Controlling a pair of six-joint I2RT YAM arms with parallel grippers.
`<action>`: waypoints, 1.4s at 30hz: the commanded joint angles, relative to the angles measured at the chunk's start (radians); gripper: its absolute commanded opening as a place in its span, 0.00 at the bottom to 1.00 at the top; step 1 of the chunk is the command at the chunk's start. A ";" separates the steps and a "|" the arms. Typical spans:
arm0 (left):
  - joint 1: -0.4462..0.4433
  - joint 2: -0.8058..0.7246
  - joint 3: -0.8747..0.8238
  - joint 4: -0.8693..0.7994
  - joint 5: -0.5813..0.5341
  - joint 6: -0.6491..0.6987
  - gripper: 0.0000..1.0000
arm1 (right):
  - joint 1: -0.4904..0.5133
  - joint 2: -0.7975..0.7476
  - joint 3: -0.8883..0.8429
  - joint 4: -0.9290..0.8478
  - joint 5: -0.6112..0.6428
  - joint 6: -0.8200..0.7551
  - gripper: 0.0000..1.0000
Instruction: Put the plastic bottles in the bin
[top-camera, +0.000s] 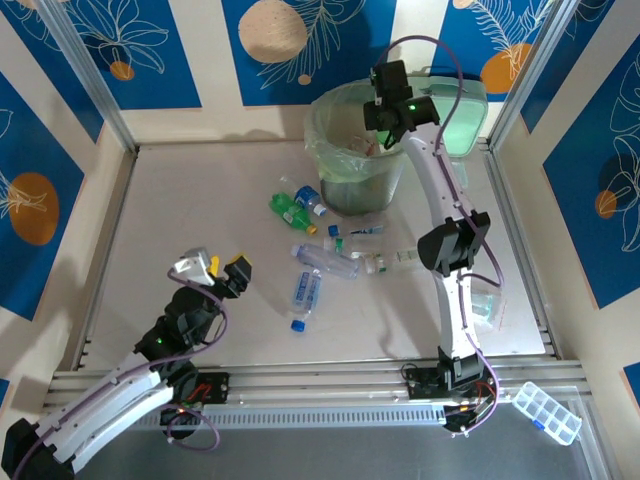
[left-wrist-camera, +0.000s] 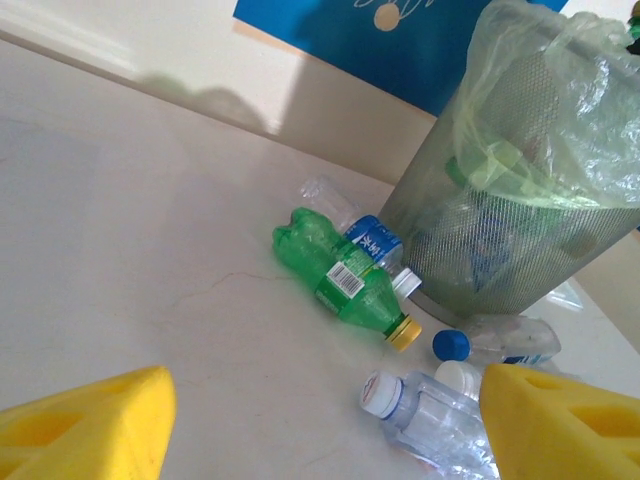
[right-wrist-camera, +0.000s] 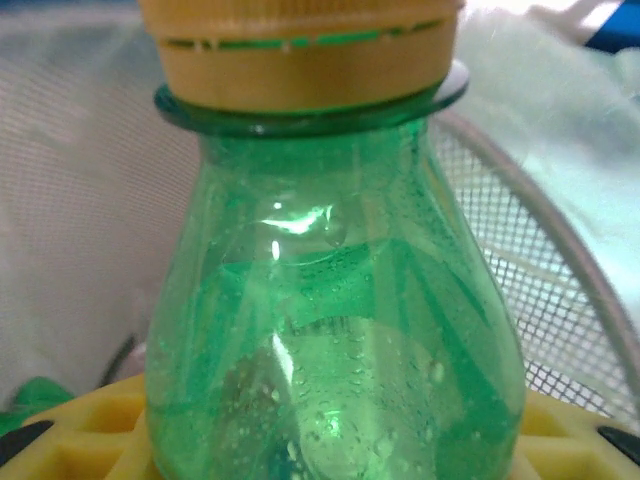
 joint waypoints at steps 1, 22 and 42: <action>-0.006 0.008 0.033 0.020 -0.012 -0.009 0.79 | 0.005 0.037 0.029 -0.053 0.101 -0.041 0.50; -0.006 0.077 0.054 0.035 -0.016 0.020 0.84 | 0.052 -0.160 -0.060 0.047 0.066 -0.011 0.88; -0.019 0.743 0.364 -0.071 0.301 0.043 0.89 | 0.321 -0.945 -1.227 0.471 -0.103 0.310 0.76</action>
